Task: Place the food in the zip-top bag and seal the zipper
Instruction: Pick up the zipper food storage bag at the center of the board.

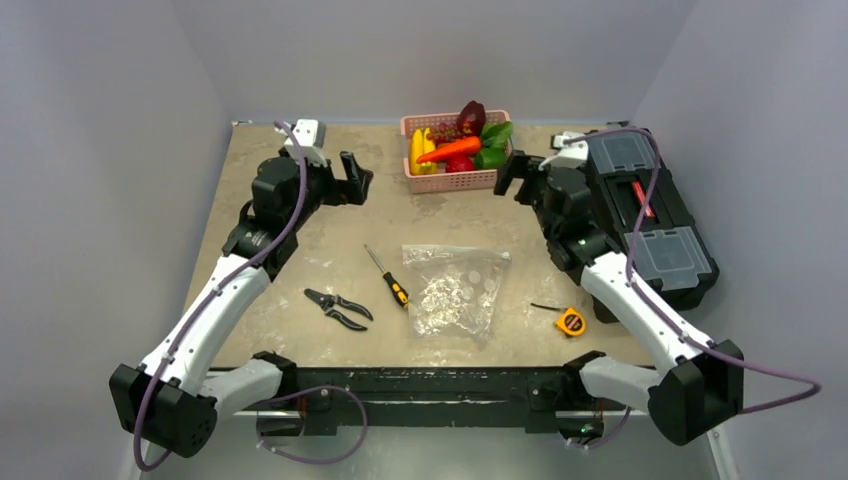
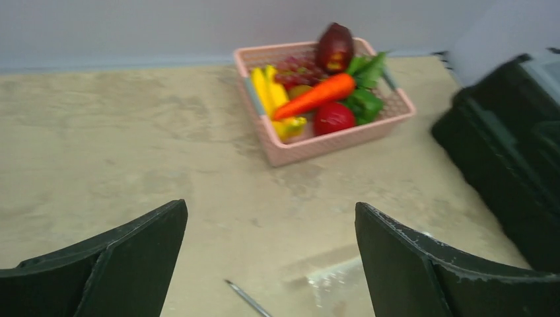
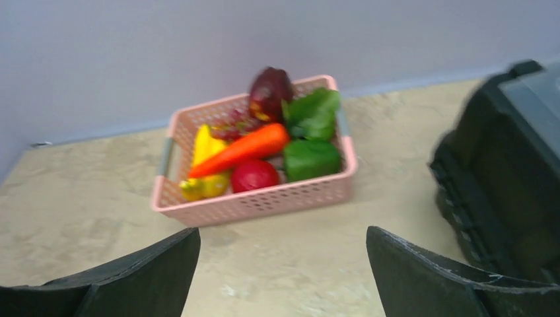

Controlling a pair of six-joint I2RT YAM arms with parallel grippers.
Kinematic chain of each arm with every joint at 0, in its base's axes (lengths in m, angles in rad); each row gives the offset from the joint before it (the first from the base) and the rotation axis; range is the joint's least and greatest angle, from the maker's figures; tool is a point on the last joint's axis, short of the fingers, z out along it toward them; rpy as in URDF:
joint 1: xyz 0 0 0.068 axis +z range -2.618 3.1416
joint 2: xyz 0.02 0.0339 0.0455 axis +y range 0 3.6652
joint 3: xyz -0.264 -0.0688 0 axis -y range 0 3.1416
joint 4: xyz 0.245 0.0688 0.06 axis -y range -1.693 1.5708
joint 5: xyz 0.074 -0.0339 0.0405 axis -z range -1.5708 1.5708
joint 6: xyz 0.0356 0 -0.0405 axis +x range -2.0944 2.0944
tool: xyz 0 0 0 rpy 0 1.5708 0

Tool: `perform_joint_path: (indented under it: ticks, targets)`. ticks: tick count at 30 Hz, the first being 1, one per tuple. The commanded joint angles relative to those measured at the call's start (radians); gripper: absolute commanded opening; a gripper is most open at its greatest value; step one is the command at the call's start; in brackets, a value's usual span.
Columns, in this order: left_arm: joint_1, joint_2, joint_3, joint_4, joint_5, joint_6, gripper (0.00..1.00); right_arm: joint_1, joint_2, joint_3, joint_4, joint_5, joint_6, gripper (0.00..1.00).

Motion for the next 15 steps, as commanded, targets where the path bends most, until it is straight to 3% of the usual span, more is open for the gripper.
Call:
perform_joint_path:
  ticks: [1,6,15]
  targets:
    - [-0.044,0.063,0.086,-0.109,0.167,-0.194,0.97,0.117,0.095,0.109,-0.105,0.079,0.068,0.99]
    - [-0.050,0.083,0.096,-0.129,0.189,-0.224,0.97,0.170,0.215,0.188,-0.210,0.016,0.104,0.99]
    - [-0.057,0.199,0.163,-0.221,0.261,-0.311,0.97,0.180,0.216,0.095,-0.143,-0.296,0.157,0.99]
